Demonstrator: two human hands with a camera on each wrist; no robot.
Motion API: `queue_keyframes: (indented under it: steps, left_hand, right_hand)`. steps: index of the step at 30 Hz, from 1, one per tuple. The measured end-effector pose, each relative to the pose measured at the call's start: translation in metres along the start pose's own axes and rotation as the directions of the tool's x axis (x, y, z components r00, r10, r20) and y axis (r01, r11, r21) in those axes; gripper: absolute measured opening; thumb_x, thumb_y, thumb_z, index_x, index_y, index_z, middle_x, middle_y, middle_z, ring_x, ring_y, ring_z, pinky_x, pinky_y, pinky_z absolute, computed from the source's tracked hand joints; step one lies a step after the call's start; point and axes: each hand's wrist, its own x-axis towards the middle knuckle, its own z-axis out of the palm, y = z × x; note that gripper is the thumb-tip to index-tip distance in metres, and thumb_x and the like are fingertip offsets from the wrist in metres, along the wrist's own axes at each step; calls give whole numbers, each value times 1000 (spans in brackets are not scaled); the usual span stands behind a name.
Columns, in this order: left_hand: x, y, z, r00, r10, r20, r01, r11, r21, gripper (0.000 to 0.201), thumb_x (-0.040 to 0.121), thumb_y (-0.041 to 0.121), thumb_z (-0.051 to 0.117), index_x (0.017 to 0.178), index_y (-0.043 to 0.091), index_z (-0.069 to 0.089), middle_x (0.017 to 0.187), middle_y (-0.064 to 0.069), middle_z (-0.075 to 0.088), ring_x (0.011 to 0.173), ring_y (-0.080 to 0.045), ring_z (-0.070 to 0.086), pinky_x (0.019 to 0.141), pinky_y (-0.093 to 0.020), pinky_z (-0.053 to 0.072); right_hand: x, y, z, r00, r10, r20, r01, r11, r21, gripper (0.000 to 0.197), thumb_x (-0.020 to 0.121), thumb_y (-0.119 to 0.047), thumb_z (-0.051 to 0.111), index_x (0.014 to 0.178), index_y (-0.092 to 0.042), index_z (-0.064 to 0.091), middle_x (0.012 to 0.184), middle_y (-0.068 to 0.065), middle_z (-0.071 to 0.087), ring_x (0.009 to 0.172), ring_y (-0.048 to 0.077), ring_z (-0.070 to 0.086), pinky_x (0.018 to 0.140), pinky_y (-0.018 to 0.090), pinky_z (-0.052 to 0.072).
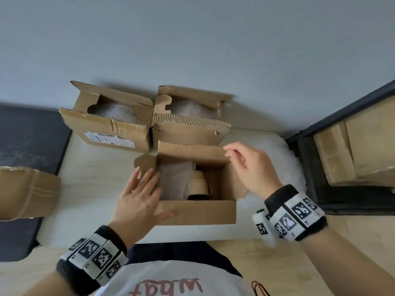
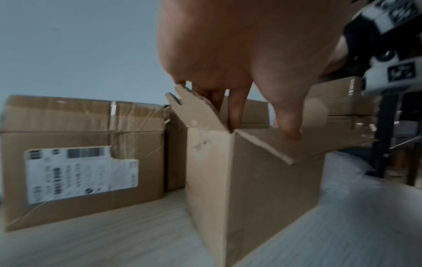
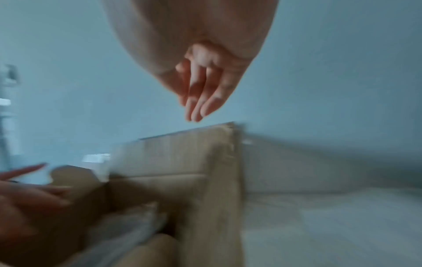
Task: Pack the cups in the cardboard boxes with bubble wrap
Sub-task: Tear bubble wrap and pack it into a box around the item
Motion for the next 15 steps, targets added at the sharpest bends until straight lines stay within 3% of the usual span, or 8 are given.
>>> queue_keyframes:
  steps: [3,5,6,7,9,12,15]
  left_hand:
    - [9,17,-1,988,148,-32,-146,988,56,42,70,52,70,70,10,71,82,-9,72,88,-27,70,106,-47,38]
    - [12,27,-2,984,178,-15,-178,984,1,34,59,42,85,69,14,70,66,0,67,66,-20,68,90,-43,53]
    - [14,31,-3,984,176,0,-176,983,-44,35,54,39,89,70,15,70,62,2,65,58,-18,65,75,-35,58]
    - [16,34,-5,986,164,23,-162,983,-82,37,50,38,92,72,16,71,59,4,63,52,-18,63,59,-26,56]
    - [20,36,-7,989,132,72,-124,987,-102,41,45,38,93,75,18,72,57,7,62,45,-16,60,43,-17,44]
    - [21,36,-4,988,84,128,-76,995,-71,39,47,37,93,75,19,73,56,8,64,40,-15,59,32,-16,36]
    - [23,35,-1,990,65,128,-60,997,-43,29,58,38,87,71,17,71,53,7,62,37,-16,56,30,-18,33]
  right_hand:
    - [-30,48,-8,963,225,-148,-235,970,-58,13,92,-11,57,102,-8,65,82,6,70,72,23,65,62,41,55]
    - [-50,77,2,916,389,-102,-398,913,-86,17,92,-13,58,107,-7,63,96,8,69,86,25,65,74,40,55]
    - [-58,90,10,882,468,-56,-472,876,-100,22,92,-15,58,113,-7,61,107,9,66,97,26,62,81,38,53]
    - [-64,101,18,842,539,-5,-535,836,-123,29,93,-17,58,120,-8,58,119,10,61,109,27,58,87,37,49]
    - [-72,119,33,764,639,90,-618,765,-183,45,92,-20,59,134,-9,47,141,11,44,127,27,43,100,38,41]
    - [-75,134,51,646,738,195,-702,675,-227,65,92,-25,59,147,-13,27,156,10,20,140,27,26,112,41,30]
    - [-78,139,66,587,766,264,-726,642,-247,69,93,-26,57,149,-12,20,155,9,21,139,27,28,111,40,30]
